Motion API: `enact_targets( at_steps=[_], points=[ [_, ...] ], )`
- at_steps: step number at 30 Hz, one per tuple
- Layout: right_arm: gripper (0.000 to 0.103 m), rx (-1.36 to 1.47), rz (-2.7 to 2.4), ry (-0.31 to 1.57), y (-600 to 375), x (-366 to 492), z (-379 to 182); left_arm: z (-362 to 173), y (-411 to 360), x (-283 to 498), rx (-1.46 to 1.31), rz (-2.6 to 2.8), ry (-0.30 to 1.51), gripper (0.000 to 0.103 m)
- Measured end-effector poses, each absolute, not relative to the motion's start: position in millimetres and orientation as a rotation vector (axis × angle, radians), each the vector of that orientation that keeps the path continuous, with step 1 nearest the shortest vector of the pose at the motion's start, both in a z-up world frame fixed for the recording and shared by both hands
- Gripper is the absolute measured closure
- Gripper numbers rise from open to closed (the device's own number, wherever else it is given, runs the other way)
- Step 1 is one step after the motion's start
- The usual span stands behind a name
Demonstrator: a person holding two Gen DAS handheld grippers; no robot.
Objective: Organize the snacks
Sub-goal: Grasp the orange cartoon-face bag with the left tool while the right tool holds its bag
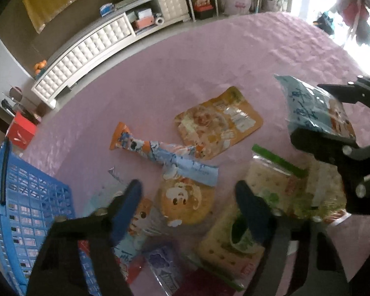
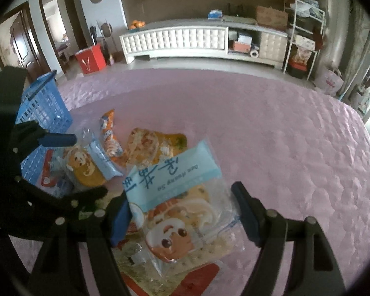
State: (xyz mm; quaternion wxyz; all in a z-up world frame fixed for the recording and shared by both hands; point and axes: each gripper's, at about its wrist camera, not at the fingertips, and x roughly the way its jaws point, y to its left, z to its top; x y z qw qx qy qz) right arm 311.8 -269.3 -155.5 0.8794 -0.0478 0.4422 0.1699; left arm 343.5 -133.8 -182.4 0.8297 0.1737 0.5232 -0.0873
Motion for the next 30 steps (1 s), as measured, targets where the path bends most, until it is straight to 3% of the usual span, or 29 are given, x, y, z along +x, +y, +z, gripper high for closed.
enact_targets(
  at_steps=[2,3,4,9,30],
  points=[
    [0.024,-0.105,0.350,0.941,-268,314,-161,-186,-133,344,0.384,-0.172,1.111,0.041],
    [0.024,-0.107,0.348,0.950,-267,315,-164,-187,-134,344,0.391,-0.176,1.114,0.052],
    [0.024,-0.111,0.351,0.956,-266,316,-166,-188,-135,344,0.389,-0.182,1.126,0.057],
    [0.024,-0.118,0.366,0.957,-263,315,-163,-182,-132,341,0.343,-0.173,1.121,0.066],
    [0.024,-0.129,0.375,0.894,-236,255,-99,-68,-71,245,0.161,-0.184,0.927,0.067]
  ],
)
